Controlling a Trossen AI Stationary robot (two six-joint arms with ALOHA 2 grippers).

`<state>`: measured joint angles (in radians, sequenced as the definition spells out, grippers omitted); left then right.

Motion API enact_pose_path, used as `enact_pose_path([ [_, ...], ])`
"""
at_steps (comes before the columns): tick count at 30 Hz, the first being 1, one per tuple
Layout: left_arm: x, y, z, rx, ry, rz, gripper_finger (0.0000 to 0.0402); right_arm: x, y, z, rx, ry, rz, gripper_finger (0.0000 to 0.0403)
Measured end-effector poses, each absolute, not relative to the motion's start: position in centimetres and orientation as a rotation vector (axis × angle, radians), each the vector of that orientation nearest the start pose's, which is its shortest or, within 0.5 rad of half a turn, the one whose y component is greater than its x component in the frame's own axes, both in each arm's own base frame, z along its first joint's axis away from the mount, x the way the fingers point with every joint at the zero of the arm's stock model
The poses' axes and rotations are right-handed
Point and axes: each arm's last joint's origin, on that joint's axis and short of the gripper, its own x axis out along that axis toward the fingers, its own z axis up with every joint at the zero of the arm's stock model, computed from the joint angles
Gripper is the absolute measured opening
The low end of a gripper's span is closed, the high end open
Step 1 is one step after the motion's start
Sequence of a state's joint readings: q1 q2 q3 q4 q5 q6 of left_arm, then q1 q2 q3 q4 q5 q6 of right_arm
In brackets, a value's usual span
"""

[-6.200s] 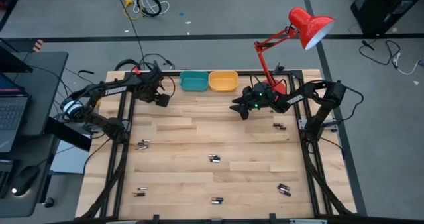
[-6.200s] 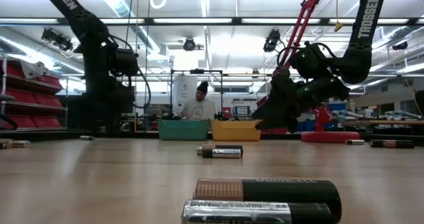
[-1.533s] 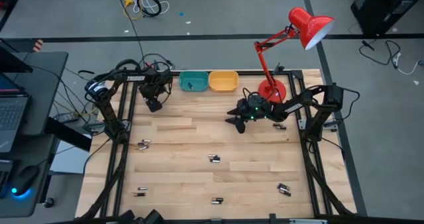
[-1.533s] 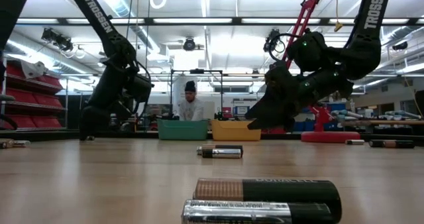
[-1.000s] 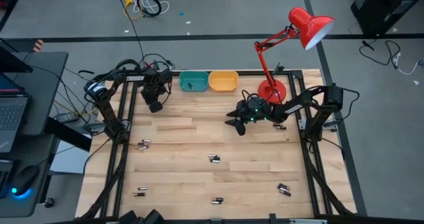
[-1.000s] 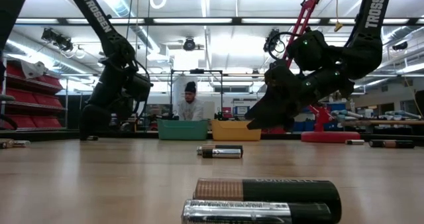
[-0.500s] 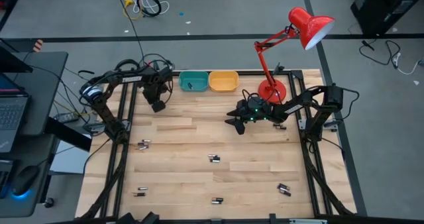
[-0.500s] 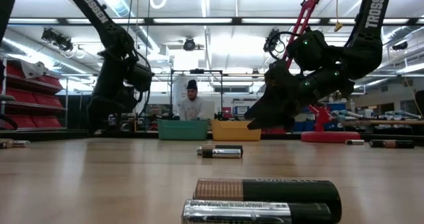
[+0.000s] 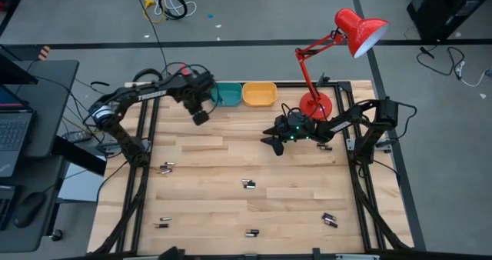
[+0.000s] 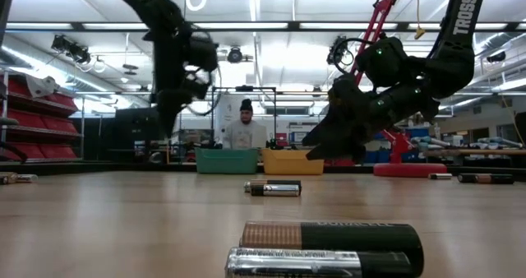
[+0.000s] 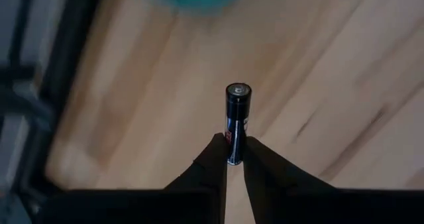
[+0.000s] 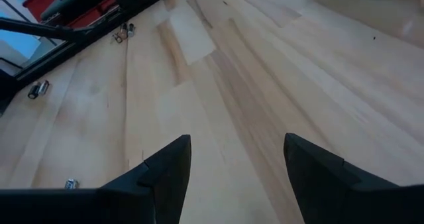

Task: Sort batteries
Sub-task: Put the white battery into the yellow bin

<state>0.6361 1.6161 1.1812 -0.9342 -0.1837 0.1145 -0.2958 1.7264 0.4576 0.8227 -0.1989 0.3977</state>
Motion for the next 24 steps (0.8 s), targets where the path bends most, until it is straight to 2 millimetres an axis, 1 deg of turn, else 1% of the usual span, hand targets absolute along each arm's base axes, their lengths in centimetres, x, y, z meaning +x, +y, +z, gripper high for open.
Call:
enact_pose_path([
  [2, 25.1, 18.5, 23.1, -0.187, 1.342, 0.602, 0.0049, 26.7, -7.5, 10.7, 0.500, 0.410, -0.180, 0.0227],
  [5, 26.9, 19.2, 23.6, -0.164, 1.296, 0.601, 0.0049, 26.7, -7.5, 10.6, 0.503, 0.421, -0.183, 0.0227],
  [8, 28.9, 19.9, 23.1, -0.141, 1.294, 0.580, 0.0049, 26.5, -7.5, 10.2, 0.517, 0.463, -0.189, 0.0227],
  [12, 32.1, 20.8, 22.1, -0.092, 1.277, 0.512, 0.0049, 26.1, -7.4, 9.5, 0.533, 0.540, -0.203, 0.0227],
  [18, 36.7, 21.9, 22.1, -0.036, 1.215, 0.426, 0.0049, 25.9, -7.3, 9.1, 0.546, 0.604, -0.210, 0.0227],
  [21, 38.4, 22.5, 22.3, -0.003, 1.183, 0.416, 0.0049, 25.8, -7.1, 9.0, 0.546, 0.618, -0.208, 0.0227],
  [24, 39.6, 23.1, 22.0, -0.002, 1.176, 0.414, 0.0049, 25.9, -6.9, 9.0, 0.540, 0.623, -0.205, 0.0227],
])
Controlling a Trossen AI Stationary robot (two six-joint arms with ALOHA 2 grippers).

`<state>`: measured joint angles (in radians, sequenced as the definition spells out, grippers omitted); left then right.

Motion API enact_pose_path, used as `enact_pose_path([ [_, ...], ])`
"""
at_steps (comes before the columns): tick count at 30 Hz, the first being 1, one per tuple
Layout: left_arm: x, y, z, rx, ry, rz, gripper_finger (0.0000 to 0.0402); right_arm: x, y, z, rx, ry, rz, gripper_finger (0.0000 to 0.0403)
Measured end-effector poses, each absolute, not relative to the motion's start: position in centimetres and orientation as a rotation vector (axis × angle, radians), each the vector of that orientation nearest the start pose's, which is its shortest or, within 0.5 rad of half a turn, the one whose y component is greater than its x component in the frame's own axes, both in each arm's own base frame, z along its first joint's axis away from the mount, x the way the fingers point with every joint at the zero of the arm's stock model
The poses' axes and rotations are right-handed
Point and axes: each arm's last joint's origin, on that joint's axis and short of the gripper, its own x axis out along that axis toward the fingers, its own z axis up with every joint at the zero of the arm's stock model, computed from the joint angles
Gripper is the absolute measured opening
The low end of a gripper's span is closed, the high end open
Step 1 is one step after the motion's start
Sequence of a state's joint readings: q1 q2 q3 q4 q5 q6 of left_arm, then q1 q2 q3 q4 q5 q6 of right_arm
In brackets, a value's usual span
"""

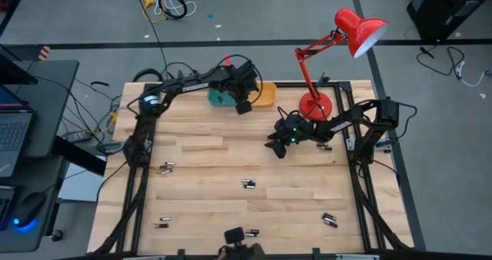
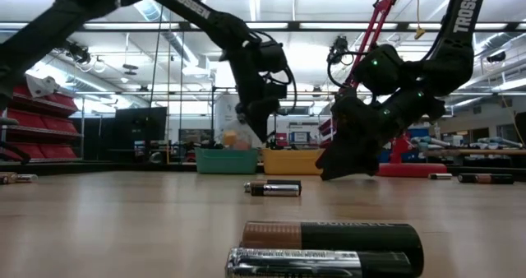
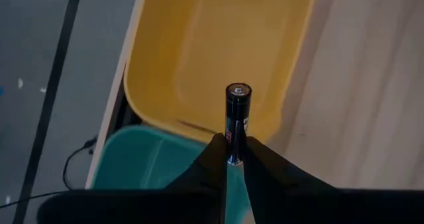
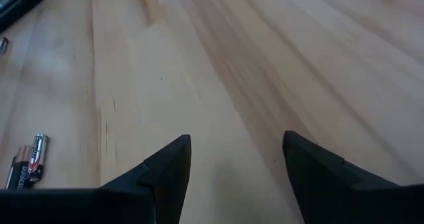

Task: Sort batteries
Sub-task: Put the white battery into the yellow bin

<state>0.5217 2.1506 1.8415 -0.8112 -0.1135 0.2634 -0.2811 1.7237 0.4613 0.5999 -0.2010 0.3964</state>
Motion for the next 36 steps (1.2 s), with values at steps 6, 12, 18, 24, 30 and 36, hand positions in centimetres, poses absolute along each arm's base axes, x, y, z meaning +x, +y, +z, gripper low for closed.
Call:
enact_pose_path([
  [6, 40.4, 23.5, 21.9, -0.025, 1.140, 0.376, 0.0055, 25.9, -6.6, 9.0, 0.528, 0.624, -0.193, 0.0227],
  [12, 40.6, 23.8, 22.1, -0.014, 1.106, 0.391, 0.0096, 25.9, -6.6, 9.0, 0.527, 0.620, -0.192, 0.0227],
  [18, 40.3, 23.7, 22.4, -0.018, 1.129, 0.398, 0.0143, 26.0, -6.6, 9.0, 0.496, 0.614, -0.172, 0.0227],
  [24, 38.5, 22.3, 24.5, -0.075, 1.200, 0.333, 0.0152, 25.9, -6.4, 9.2, 0.450, 0.620, -0.116, 0.0227],
  [30, 38.1, 21.4, 26.1, -0.079, 1.175, 0.308, 0.0151, 25.9, -6.4, 9.2, 0.428, 0.621, -0.112, 0.0220],
  [36, 37.9, 20.5, 25.3, -0.103, 1.231, 0.292, 0.0151, 25.5, -6.2, 9.7, 0.470, 0.658, -0.056, 0.0208],
])
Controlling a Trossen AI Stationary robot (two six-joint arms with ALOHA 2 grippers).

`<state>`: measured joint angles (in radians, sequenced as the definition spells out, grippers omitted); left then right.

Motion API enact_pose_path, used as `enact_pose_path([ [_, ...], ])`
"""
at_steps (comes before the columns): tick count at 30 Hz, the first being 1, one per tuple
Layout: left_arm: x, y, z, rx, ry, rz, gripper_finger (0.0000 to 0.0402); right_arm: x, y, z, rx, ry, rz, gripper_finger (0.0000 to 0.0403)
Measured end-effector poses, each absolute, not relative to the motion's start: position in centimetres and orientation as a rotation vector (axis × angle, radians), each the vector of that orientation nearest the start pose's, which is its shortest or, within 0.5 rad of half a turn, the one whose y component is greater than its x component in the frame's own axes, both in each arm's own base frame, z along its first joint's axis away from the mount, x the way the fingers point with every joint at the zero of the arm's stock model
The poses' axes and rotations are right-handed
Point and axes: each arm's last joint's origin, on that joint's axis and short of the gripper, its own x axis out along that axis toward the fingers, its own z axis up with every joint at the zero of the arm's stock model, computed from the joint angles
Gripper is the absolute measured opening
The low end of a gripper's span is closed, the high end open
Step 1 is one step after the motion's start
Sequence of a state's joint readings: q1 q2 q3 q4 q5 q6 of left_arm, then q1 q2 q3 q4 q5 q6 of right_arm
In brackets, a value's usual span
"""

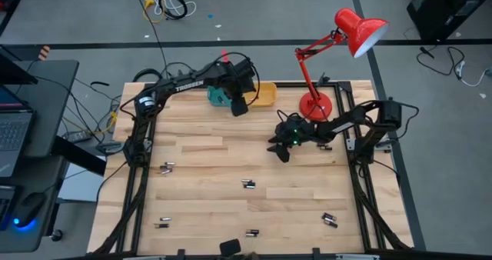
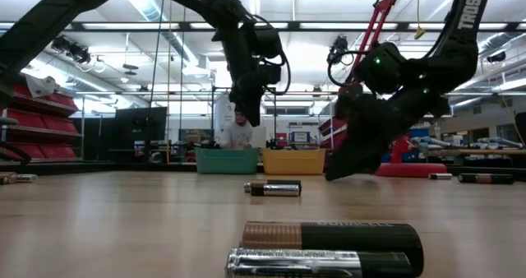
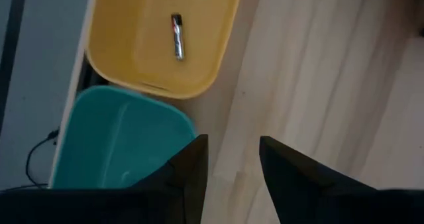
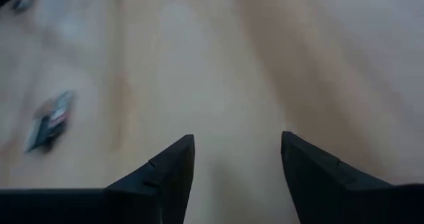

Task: Sort batteries
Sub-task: Put the white battery into the yellow bin

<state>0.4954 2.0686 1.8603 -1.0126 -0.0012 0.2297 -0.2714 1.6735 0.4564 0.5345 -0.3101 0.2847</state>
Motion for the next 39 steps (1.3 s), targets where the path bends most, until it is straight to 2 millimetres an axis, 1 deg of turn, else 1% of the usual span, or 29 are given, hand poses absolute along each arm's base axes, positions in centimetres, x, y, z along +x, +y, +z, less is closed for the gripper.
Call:
enact_pose_path([
  [3, 37.6, 20.0, 23.8, -0.139, 1.289, 0.284, 0.0151, 24.8, -5.9, 10.8, 0.476, 0.691, -0.017, 0.0204],
  [7, 37.3, 19.1, 21.8, -0.166, 1.341, 0.263, 0.0151, 23.2, -5.9, 12.2, 0.412, 0.774, -0.108, 0.0202],
  [10, 37.7, 17.9, 20.8, -0.189, 1.329, 0.192, 0.0151, 22.0, -6.0, 13.2, 0.339, 0.826, -0.139, 0.0201],
  [13, 38.1, 16.2, 20.3, -0.170, 1.333, 0.130, 0.0151, 20.9, -6.1, 14.1, 0.278, 0.859, -0.189, 0.0201],
  [18, 37.6, 14.4, 20.9, -0.122, 1.271, 0.108, 0.0151, 19.3, -6.0, 15.0, 0.204, 0.925, -0.283, 0.0201],
  [22, 35.7, 13.5, 21.9, -0.102, 1.202, 0.121, 0.0151, 18.1, -6.0, 15.2, 0.183, 0.998, -0.362, 0.0201],
  [25, 33.7, 12.9, 22.5, -0.108, 1.135, 0.156, 0.0151, 17.3, -6.1, 15.2, 0.173, 1.046, -0.438, 0.0201],
  [29, 31.0, 12.0, 22.6, -0.125, 1.056, 0.204, 0.0151, 16.5, -6.3, 15.1, 0.176, 1.113, -0.511, 0.0201],
  [31, 29.9, 11.4, 22.5, -0.120, 1.026, 0.208, 0.0151, 16.5, -6.4, 15.1, 0.153, 1.115, -0.518, 0.0201],
  [36, 28.1, 10.5, 22.1, -0.104, 1.006, 0.213, 0.0151, 16.6, -6.6, 15.1, -0.052, 1.161, -0.408, 0.0201],
  [39, 27.4, 10.3, 21.6, -0.104, 1.019, 0.214, 0.0151, 16.2, -6.6, 15.0, -0.164, 1.221, -0.403, 0.0201],
])
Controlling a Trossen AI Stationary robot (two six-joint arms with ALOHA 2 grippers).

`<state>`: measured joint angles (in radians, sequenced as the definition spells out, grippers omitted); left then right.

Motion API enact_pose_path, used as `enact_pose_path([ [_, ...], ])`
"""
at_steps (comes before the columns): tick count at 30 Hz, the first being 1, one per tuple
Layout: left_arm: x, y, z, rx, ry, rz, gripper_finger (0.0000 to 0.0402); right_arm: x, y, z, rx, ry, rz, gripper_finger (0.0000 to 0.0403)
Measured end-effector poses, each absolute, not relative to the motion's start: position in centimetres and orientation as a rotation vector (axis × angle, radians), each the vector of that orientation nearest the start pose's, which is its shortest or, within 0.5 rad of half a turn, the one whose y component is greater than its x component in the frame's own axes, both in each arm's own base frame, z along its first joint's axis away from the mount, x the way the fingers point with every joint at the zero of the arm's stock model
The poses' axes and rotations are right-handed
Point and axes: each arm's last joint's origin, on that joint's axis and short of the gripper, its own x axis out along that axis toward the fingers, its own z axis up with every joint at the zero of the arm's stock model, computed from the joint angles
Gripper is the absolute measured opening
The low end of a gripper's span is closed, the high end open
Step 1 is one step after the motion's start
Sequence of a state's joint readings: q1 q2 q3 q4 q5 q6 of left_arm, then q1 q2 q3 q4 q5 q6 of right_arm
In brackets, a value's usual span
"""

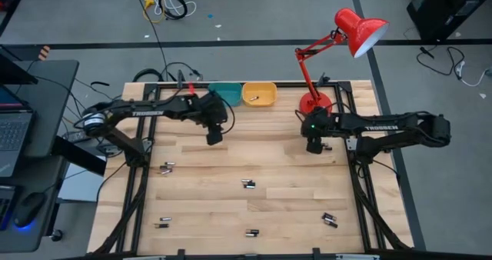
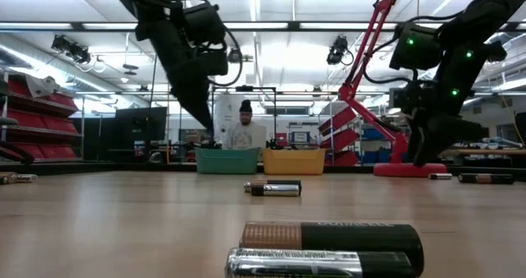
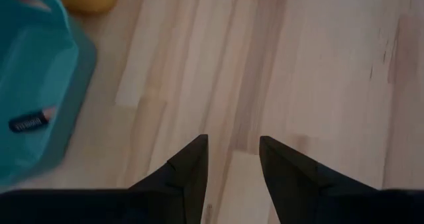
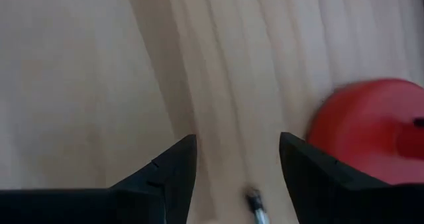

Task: Sort batteries
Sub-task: Put the white battery into the yellow bin

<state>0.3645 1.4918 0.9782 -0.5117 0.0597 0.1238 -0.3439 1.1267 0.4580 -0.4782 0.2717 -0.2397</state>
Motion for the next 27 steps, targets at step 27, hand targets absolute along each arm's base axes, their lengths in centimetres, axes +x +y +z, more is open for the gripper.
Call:
enact_pose_path([
  [27, 26.0, 9.8, 19.7, -0.104, 1.115, 0.235, 0.0151, 12.8, -10.3, 14.5, -0.050, 1.365, -0.345, 0.0165],
])
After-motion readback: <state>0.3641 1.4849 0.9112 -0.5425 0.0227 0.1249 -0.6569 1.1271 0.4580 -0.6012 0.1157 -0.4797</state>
